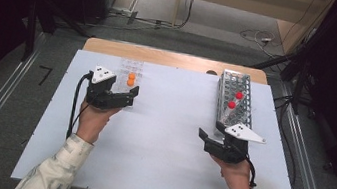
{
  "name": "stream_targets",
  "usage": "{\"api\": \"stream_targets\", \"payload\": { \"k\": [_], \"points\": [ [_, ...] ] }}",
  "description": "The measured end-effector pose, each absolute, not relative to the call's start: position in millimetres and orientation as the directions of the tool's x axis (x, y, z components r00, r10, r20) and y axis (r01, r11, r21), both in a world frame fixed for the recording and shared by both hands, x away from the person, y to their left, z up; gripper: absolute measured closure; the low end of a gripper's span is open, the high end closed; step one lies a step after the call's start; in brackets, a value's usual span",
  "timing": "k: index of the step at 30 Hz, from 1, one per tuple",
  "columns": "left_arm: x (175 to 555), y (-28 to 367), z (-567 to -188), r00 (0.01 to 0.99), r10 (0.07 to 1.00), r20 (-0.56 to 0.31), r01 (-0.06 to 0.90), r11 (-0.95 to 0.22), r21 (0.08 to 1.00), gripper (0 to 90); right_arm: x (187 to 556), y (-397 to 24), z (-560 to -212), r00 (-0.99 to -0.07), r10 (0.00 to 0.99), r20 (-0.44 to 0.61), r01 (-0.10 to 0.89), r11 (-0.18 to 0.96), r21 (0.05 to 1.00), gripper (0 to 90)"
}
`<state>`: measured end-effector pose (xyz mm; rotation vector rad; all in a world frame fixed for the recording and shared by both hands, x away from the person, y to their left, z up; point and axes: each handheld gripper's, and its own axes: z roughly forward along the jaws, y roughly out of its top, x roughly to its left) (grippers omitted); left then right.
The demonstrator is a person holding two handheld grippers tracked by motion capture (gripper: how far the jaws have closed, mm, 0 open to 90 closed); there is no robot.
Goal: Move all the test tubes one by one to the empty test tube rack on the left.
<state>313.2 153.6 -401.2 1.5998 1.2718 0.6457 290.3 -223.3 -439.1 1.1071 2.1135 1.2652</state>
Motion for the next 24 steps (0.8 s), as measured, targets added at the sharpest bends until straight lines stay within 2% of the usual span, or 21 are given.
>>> {"api": "stream_targets", "payload": {
  "k": [24],
  "points": [
    [306.5, 154.0, -399.5, 0.337, 0.923, -0.187, 0.429, 0.027, 0.903, 13.5, 310.7, -254.9, -438.1, -0.439, 0.899, 0.006, 0.418, 0.198, 0.887, 32.7]
  ]
}}
